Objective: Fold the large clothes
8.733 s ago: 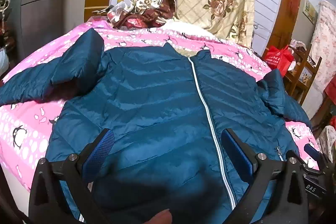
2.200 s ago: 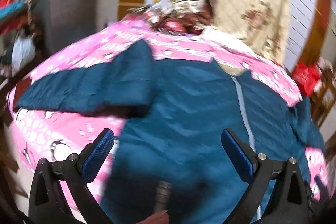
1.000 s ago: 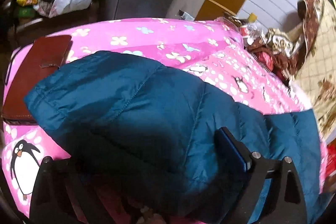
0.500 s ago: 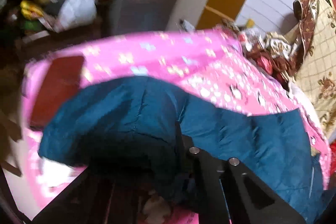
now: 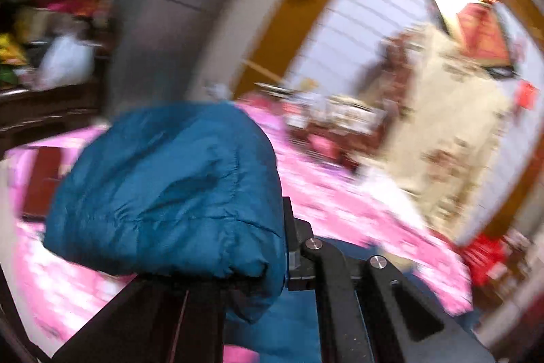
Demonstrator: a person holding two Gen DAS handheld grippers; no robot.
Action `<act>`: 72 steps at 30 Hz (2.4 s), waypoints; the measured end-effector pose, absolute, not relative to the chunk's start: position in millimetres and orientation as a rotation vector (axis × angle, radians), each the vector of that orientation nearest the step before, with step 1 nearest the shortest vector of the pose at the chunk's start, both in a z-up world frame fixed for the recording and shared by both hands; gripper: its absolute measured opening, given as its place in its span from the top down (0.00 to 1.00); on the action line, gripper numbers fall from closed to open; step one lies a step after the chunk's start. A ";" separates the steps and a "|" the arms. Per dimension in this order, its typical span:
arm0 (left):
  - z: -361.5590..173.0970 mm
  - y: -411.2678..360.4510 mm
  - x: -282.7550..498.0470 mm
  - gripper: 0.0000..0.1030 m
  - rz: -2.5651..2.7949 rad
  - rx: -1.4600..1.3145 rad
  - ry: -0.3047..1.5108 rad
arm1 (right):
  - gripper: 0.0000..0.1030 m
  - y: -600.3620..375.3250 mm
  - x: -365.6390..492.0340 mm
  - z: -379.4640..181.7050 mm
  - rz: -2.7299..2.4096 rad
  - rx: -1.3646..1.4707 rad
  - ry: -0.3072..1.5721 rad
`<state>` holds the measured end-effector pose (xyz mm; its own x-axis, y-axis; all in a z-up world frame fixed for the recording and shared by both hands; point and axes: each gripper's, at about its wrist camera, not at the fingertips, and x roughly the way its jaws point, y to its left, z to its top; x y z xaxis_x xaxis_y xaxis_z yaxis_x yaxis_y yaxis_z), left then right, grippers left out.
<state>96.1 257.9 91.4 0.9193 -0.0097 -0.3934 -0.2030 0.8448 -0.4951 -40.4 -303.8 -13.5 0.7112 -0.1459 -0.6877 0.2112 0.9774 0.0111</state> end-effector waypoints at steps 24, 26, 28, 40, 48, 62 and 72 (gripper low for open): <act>-46.0 -58.0 208.0 0.86 -0.415 -0.489 0.899 | 0.00 -301.7 -21.4 -37.3 -0.182 0.094 0.860; -44.5 -70.7 201.1 0.73 -0.450 -0.421 0.915 | 0.00 -302.3 -21.4 -37.2 -0.182 0.098 0.861; -38.5 -75.3 195.4 0.61 -0.474 -0.395 0.907 | 0.00 -302.3 -21.3 -37.1 -0.181 0.099 0.861; -7.7 -76.3 150.3 0.59 -0.606 -0.361 0.808 | 0.00 -300.8 -22.7 -38.4 -0.186 0.094 0.856; 12.4 -79.0 131.2 0.59 -0.715 -0.354 0.735 | 0.00 -299.8 -22.7 -39.1 -0.189 0.089 0.856; 5.0 121.9 118.3 0.59 0.090 -0.514 0.629 | 0.00 -280.9 8.2 27.2 -0.040 0.136 0.719; -41.7 140.6 149.2 0.58 0.307 -0.486 0.797 | 0.00 -227.1 145.2 -3.1 0.193 0.173 0.865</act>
